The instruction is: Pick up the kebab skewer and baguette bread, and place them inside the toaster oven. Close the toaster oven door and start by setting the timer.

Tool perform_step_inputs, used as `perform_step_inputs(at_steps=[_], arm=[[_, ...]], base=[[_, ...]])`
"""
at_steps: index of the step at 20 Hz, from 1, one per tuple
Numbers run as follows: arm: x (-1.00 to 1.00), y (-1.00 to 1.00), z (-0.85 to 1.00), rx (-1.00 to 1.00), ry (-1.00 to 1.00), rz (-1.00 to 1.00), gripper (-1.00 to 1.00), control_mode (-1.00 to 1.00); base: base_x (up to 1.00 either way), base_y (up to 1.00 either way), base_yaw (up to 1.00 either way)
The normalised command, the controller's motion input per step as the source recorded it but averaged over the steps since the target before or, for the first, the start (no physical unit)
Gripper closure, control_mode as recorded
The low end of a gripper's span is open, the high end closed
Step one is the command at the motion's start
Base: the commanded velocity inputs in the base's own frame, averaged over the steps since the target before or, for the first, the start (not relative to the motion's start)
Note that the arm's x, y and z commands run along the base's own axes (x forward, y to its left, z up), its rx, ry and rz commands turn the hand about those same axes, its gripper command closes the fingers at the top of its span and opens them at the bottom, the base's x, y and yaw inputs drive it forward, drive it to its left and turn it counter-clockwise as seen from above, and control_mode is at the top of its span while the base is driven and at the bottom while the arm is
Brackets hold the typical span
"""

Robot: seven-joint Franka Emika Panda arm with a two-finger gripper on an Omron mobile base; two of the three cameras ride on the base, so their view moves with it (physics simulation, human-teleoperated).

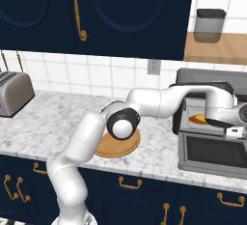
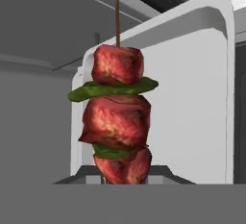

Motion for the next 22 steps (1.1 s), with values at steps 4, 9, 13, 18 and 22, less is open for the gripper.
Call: perform_step_inputs(at_steps=[4,9,13,18,22], arm=[[0.23,-0.21,0.0,0.01,0.0,0.08,1.0,-1.0],[0.3,-0.04,0.0,0.0,0.02,0.06,-1.0,-1.0],[0.12,0.0,0.0,0.0,0.04,0.0,-1.0,-1.0],[0.0,0.18,-0.12,0.0,0.01,0.0,-1.0,-1.0],[-0.17,0.33,0.0,-0.02,0.0,0.0,-1.0,-1.0]], base=[[0.0,0.0,0.0],[0.0,0.0,0.0],[0.0,0.0,0.0],[0.0,0.0,0.0],[0.0,0.0,0.0]])
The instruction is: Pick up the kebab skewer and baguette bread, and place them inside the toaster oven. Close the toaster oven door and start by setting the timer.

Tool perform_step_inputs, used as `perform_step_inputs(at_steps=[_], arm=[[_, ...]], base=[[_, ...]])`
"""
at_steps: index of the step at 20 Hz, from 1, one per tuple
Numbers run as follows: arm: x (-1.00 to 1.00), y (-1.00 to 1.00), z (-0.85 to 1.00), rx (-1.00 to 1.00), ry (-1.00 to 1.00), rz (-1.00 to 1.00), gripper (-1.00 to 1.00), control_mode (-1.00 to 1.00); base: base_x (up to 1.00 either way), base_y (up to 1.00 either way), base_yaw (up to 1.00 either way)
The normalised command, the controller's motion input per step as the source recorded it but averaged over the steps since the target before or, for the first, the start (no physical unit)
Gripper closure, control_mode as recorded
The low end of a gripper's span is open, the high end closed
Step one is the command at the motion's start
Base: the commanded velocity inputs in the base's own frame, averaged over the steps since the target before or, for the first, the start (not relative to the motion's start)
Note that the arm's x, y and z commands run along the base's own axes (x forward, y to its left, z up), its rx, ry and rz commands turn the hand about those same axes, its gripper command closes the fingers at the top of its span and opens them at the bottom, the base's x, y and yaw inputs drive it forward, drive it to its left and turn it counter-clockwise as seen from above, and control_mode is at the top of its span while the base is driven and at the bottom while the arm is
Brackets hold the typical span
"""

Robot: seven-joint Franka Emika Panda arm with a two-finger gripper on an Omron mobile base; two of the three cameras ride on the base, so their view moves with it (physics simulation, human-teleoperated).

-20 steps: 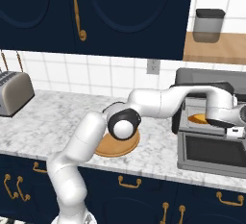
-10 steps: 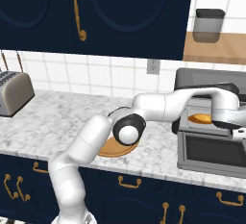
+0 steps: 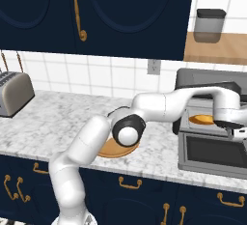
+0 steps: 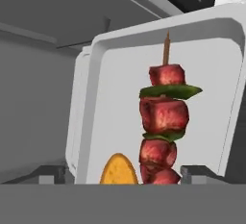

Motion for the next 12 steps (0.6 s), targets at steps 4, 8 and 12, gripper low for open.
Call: perform_step_inputs(at_steps=[4,8,12], arm=[[-0.68,0.58,-0.03,-0.09,0.0,0.0,-1.0,-1.0],[-0.23,0.66,0.01,-0.08,0.0,0.0,-1.0,-1.0],[-0.34,0.52,0.01,-0.09,0.0,0.0,-1.0,-1.0]], base=[[0.0,0.0,0.0],[0.0,0.0,0.0],[0.0,0.0,0.0]])
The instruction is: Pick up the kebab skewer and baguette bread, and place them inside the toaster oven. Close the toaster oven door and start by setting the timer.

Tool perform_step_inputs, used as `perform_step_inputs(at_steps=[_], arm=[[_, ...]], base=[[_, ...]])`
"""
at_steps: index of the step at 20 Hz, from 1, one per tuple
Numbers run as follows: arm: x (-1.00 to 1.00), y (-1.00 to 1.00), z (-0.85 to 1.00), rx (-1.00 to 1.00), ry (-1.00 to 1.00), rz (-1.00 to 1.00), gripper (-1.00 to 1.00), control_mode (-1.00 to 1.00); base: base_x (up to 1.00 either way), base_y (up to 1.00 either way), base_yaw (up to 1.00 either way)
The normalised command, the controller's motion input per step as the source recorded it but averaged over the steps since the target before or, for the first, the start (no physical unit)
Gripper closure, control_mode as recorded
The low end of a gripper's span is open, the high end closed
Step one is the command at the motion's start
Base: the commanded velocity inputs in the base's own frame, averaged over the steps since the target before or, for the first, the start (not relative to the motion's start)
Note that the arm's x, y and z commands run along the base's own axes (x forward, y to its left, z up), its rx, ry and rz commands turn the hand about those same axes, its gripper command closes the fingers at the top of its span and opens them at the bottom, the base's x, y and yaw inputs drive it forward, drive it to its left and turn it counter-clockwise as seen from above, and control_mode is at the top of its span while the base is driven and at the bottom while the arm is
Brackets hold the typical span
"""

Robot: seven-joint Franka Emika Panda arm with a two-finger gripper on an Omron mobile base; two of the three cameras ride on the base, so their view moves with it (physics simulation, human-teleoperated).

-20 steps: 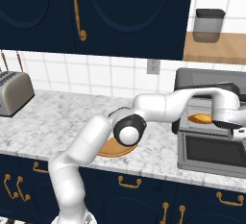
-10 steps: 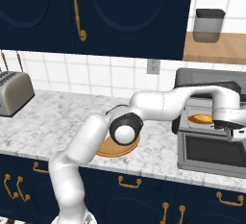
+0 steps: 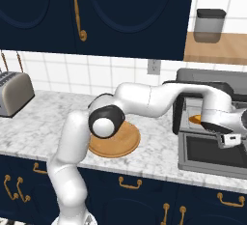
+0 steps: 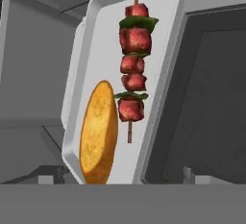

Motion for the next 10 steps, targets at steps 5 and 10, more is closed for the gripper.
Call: perform_step_inputs(at_steps=[5,10], arm=[[-0.3,0.2,0.03,-0.07,-0.12,0.12,-1.0,-1.0],[-0.59,0.27,0.05,-0.21,-0.34,0.26,-1.0,-1.0]], base=[[0.0,0.0,0.0],[0.0,0.0,0.0]])
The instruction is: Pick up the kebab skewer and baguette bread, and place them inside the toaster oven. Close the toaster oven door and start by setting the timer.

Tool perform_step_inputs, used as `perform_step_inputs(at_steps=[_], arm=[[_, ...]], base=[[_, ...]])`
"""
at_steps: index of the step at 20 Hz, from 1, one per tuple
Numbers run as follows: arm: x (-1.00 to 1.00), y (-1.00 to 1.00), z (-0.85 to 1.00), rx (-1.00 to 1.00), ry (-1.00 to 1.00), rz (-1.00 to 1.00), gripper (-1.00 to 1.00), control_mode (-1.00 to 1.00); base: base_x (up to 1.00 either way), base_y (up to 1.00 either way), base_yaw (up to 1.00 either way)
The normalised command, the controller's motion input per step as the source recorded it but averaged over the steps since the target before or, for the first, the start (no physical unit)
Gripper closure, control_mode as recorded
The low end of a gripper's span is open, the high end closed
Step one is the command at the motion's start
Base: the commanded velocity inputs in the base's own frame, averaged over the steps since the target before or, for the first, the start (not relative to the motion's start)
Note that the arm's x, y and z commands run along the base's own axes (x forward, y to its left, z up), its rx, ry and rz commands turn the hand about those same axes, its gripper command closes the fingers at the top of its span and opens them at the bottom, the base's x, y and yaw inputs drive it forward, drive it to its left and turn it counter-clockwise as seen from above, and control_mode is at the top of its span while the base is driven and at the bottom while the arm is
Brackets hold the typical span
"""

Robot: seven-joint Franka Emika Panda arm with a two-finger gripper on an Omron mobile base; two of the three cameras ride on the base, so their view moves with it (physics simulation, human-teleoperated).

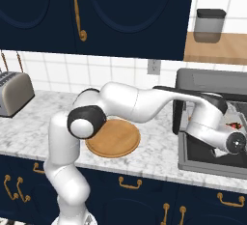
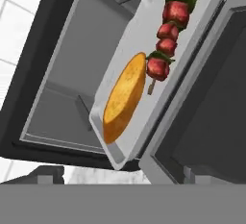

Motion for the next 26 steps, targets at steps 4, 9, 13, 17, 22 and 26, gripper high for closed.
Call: perform_step_inputs(at_steps=[4,9,13,17,22,26], arm=[[-0.36,0.09,0.0,-0.2,-0.07,0.18,-1.0,-1.0],[-0.45,0.25,-0.02,-0.12,0.0,0.1,-1.0,-1.0],[-0.09,0.01,0.05,-0.13,0.0,0.09,-1.0,-1.0],[0.0,0.01,0.05,-0.19,0.0,0.0,-1.0,-1.0],[0.08,0.0,0.0,-0.17,0.0,0.0,-1.0,-1.0],[0.12,0.0,0.0,-0.19,0.0,0.01,-1.0,-1.0]], base=[[0.0,0.0,0.0],[0.0,0.0,0.0],[0.0,0.0,0.0],[0.0,0.0,0.0],[0.0,0.0,0.0],[0.0,0.0,0.0]])
